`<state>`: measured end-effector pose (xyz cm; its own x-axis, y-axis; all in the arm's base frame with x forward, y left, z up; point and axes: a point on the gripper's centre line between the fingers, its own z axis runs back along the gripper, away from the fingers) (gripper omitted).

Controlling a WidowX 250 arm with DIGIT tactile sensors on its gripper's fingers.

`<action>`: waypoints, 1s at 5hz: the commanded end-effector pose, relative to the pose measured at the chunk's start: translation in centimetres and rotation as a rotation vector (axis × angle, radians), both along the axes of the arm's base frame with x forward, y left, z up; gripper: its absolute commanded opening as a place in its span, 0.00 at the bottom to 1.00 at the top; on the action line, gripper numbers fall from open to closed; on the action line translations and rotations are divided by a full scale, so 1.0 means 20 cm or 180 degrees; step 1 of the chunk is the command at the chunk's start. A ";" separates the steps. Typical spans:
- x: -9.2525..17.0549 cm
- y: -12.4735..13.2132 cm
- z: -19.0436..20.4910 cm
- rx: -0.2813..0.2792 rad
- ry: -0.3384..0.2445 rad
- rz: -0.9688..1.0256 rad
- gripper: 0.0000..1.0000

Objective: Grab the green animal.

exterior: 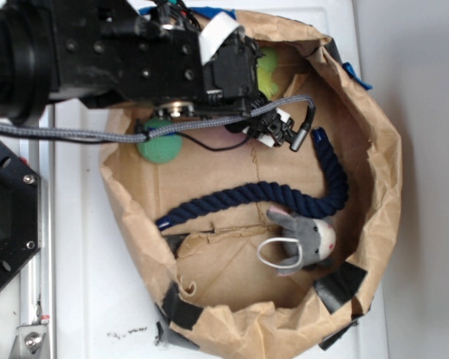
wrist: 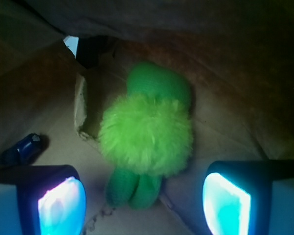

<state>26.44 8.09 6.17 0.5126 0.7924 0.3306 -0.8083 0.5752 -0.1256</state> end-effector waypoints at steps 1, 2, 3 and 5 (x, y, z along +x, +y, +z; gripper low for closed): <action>-0.07 0.14 -0.14 0.0136 -0.0137 -0.0157 1.00; -0.03 0.11 -0.24 0.0207 -0.0035 -0.0218 1.00; -0.01 0.11 -0.29 0.0304 0.0008 -0.0220 1.00; -0.09 0.10 -0.30 0.0272 -0.0027 -0.0208 0.00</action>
<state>26.45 9.35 0.62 0.5807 0.6894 0.4330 -0.7348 0.6728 -0.0858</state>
